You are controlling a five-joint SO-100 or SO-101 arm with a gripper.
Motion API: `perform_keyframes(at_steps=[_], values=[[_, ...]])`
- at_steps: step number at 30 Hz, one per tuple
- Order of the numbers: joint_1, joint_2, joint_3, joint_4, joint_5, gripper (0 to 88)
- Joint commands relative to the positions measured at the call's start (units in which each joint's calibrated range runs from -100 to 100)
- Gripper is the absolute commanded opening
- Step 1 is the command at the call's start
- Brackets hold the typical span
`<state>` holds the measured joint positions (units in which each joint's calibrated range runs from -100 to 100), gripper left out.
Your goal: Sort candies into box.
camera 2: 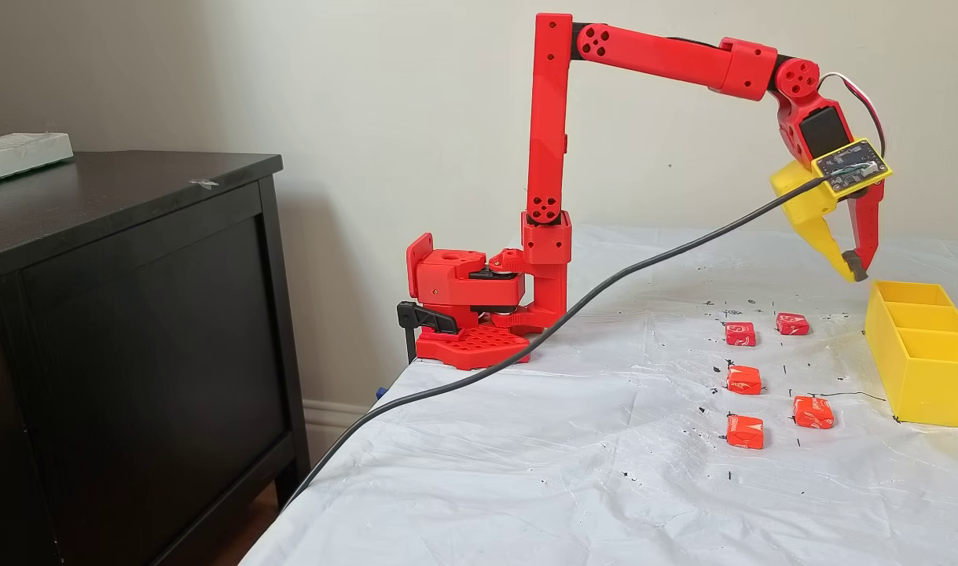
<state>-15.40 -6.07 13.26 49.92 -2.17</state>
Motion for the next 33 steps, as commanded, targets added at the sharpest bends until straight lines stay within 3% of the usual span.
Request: perform_keyframes(at_steps=[1, 5, 8, 12, 19, 33], values=[[-1.81, -7.08, -2.84, 6.36, -0.05, 0.2], [-2.26, -4.96, -2.75, 6.93, -0.29, 0.2], [-2.44, -3.35, -2.84, 7.67, -0.29, 13.4], [-3.35, -2.5, -2.29, 9.06, 0.05, 15.4], [-4.16, -0.72, -1.74, 11.11, -0.93, 29.4], [-3.53, 3.86, -0.93, 11.36, 2.39, 29.8]])
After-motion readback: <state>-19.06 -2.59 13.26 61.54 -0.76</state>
